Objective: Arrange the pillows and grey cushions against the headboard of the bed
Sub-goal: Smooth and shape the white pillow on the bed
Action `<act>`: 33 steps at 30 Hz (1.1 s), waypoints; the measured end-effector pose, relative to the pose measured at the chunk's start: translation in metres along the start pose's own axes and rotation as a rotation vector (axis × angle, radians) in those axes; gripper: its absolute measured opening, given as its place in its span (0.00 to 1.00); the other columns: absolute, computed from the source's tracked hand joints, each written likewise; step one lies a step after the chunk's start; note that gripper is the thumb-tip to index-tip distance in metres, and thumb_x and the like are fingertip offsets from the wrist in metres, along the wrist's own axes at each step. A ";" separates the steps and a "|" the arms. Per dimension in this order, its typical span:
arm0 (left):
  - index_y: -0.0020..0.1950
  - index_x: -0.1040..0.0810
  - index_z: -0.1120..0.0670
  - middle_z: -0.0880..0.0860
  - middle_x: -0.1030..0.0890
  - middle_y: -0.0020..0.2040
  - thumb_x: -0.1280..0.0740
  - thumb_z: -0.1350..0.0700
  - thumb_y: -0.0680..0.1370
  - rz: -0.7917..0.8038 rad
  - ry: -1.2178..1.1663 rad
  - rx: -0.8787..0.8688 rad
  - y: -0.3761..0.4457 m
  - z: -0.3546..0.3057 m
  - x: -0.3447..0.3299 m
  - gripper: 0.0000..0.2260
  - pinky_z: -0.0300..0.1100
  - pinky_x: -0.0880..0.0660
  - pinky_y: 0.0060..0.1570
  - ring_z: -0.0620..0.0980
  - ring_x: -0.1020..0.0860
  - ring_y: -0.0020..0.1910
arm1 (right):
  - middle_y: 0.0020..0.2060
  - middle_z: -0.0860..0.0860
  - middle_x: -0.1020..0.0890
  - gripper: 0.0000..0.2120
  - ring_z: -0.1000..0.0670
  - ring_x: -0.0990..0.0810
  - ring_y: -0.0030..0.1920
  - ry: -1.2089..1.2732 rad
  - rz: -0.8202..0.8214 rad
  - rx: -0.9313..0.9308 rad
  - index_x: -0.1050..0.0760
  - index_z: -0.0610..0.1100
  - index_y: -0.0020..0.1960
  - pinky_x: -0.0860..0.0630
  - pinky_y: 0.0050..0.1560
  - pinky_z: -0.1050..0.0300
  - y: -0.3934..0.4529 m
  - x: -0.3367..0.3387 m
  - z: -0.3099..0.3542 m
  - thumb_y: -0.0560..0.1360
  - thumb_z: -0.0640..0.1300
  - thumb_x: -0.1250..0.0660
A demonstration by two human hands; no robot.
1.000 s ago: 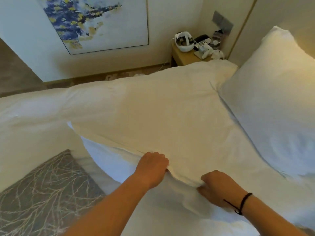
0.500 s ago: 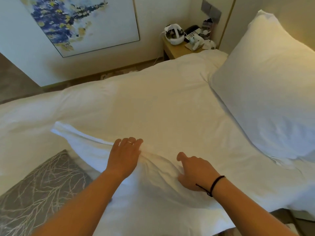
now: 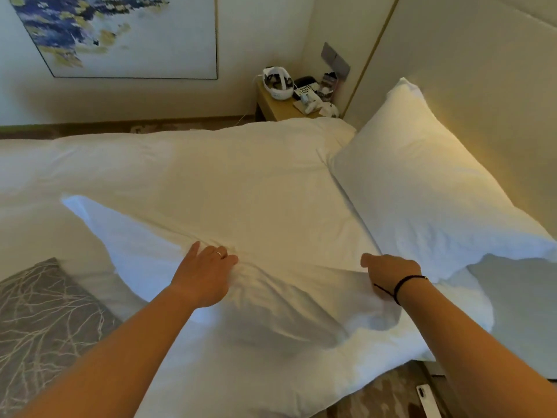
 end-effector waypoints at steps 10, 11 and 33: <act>0.72 0.33 0.42 0.49 0.30 0.71 0.37 0.40 0.77 -0.042 -0.019 -0.047 0.002 0.013 -0.003 0.23 0.54 0.46 0.74 0.51 0.34 0.71 | 0.62 0.51 0.24 0.24 0.46 0.24 0.60 0.274 -0.259 0.292 0.32 0.51 0.68 0.29 0.60 0.49 -0.032 -0.022 0.132 0.76 0.61 0.40; 0.72 0.33 0.42 0.49 0.31 0.71 0.37 0.41 0.78 -0.034 -0.022 -0.049 0.001 0.013 -0.004 0.23 0.53 0.46 0.74 0.51 0.35 0.72 | 0.64 0.50 0.25 0.28 0.45 0.25 0.61 0.309 -0.218 0.272 0.34 0.51 0.70 0.30 0.62 0.49 -0.029 -0.031 0.144 0.75 0.64 0.41; 0.51 0.23 0.46 0.45 0.20 0.46 0.42 0.58 0.81 -0.165 0.006 0.242 0.010 0.019 0.015 0.10 0.45 0.34 0.52 0.49 0.24 0.52 | 0.37 0.51 0.29 0.15 0.45 0.29 0.39 0.471 -0.260 0.303 0.35 0.48 0.38 0.37 0.39 0.54 0.014 -0.052 0.132 0.80 0.54 0.41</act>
Point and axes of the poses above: each hand's wrist, its own y-axis towards the middle knuckle, its own x-axis out of the back of the hand, z = x × y, the point moved 7 cm from there along y, towards the middle knuckle
